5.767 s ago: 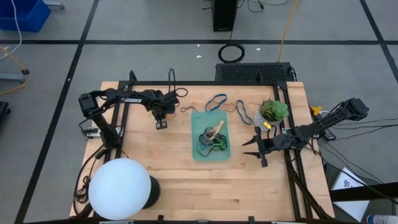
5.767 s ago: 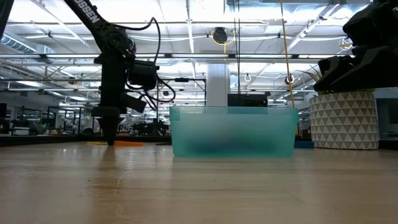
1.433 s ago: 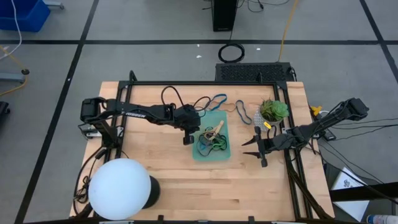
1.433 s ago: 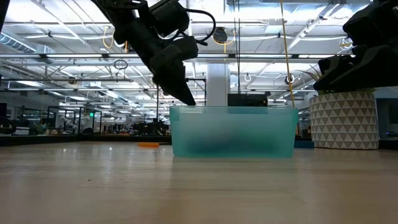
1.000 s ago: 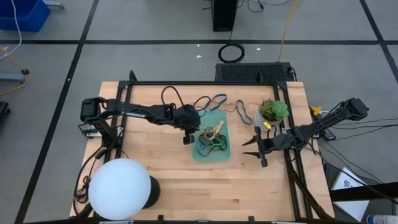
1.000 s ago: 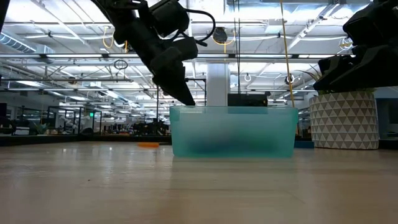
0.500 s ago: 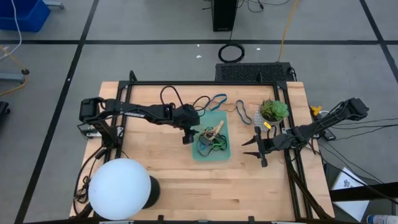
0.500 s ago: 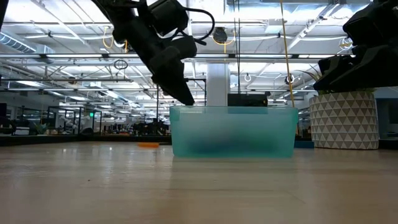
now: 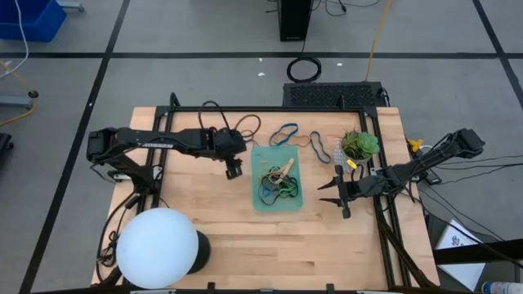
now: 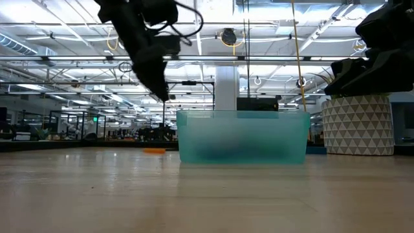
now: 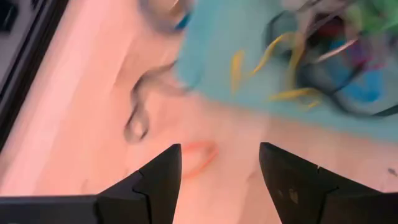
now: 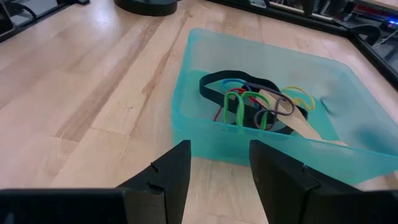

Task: Pick and place rubber bands into bin
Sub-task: Put the orange rubber band into the green bin

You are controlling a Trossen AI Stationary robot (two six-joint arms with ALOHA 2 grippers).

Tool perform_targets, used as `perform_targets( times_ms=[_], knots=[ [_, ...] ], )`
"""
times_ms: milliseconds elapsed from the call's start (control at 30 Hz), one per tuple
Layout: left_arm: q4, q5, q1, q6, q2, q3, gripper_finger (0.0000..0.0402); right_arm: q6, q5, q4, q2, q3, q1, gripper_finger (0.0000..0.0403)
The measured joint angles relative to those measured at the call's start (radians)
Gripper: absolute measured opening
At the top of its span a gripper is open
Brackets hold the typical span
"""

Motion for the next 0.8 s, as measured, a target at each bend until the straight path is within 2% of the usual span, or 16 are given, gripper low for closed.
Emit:
perform_targets(
  times_ms=[133,300,567,800],
  knots=[
    [-0.083,-0.012,0.045,-0.045,0.006,0.0,0.0223,-0.003,-0.001,-0.002,0.0,0.0,0.0,0.0157],
    [-0.077,-0.003,0.086,-0.044,0.051,-0.001,0.0223,-0.003,-0.001,-0.003,0.0,0.0,0.0,0.0157],
    [-0.012,0.017,0.101,0.143,0.142,0.0,0.0223,-0.003,-0.001,-0.004,0.0,0.0,0.0,0.0157],
    [0.037,0.03,0.101,0.164,0.224,0.0,0.0223,-0.003,-0.001,-0.004,0.0,0.0,0.0,0.0157]
  ],
)
